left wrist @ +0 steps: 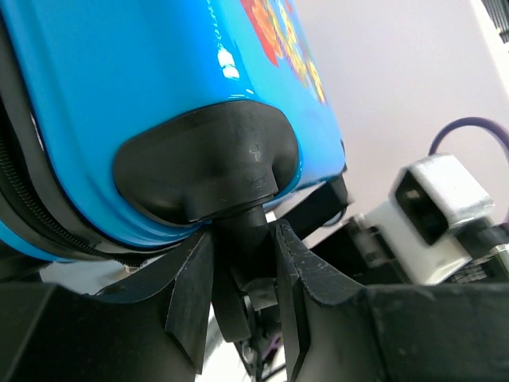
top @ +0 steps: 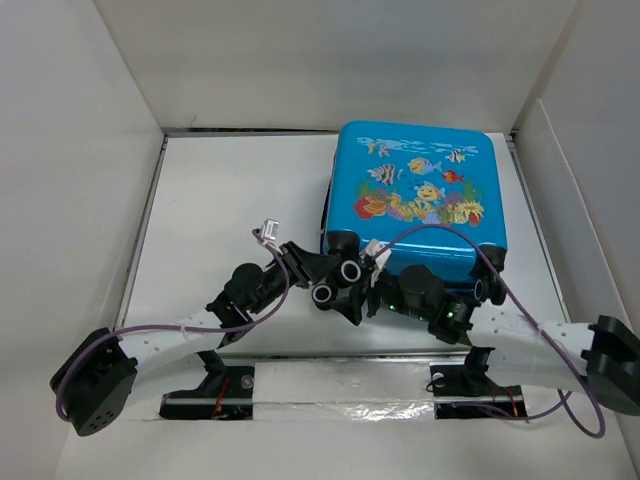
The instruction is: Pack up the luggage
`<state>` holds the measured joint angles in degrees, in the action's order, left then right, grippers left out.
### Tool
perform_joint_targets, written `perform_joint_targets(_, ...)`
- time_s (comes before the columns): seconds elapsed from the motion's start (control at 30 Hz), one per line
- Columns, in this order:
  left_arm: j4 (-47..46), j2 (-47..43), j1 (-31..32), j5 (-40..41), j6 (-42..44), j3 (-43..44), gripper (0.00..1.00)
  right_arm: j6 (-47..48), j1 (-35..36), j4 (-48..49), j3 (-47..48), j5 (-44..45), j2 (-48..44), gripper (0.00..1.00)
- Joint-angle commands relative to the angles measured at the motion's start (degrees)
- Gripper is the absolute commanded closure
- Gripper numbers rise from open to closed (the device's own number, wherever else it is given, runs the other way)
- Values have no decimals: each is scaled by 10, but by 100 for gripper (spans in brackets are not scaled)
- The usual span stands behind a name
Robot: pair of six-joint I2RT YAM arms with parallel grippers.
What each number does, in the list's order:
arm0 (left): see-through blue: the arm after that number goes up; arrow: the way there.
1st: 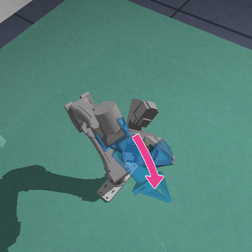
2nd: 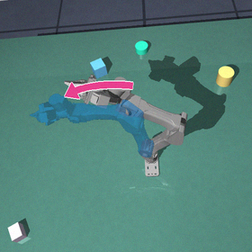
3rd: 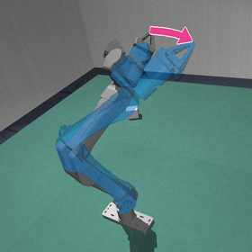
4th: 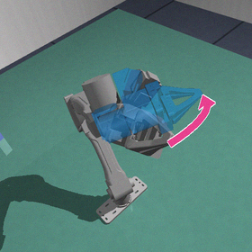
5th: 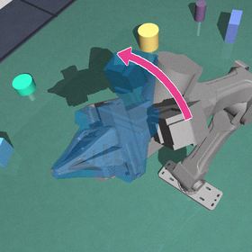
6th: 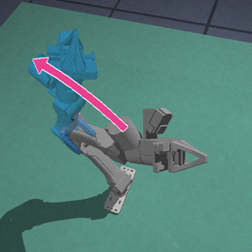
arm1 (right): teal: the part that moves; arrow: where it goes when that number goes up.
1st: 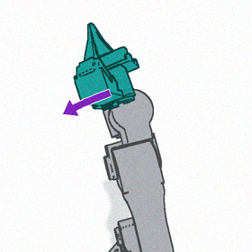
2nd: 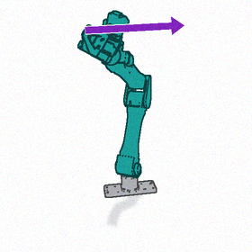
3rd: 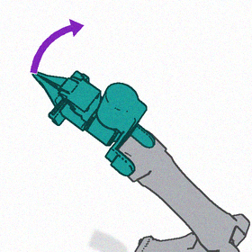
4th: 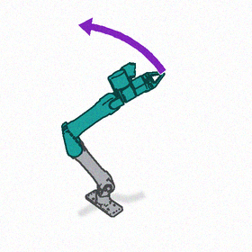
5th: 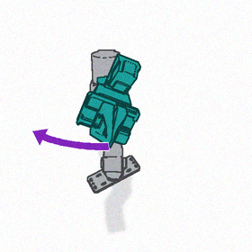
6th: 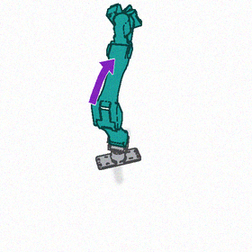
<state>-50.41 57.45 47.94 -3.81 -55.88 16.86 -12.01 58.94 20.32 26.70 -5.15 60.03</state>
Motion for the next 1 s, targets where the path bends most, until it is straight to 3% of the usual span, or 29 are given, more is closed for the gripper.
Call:
perform_joint_targets(0.0,-33,-3,28,-104,-14,-11,100,-7,19,-52,10,43,-84,19)
perform_joint_targets(0.1,-42,-2,28,-101,-19,-15,100,-39,27,-74,-13,89,-146,13)
perform_joint_targets(0.27,-57,2,28,-105,-25,-23,100,-60,27,-48,-12,125,-170,11)
perform_joint_targets(0.37,-64,5,28,-109,-27,-28,100,-64,27,-9,4,134,-151,9)
perform_joint_targets(0.57,-86,15,28,-129,-28,-31,100,-60,27,-51,77,147,-54,8)
perform_joint_targets(0.67,-106,27,28,-141,-35,-36,100,-69,27,-26,79,160,-35,9)
perform_joint_targets(0.77,-122,39,28,-151,-42,-45,100,-92,27,49,46,182,-40,16)
perform_joint_targets(0.97,-127,36,28,-159,-43,-50,100,-103,27,52,35,244,-42,73)
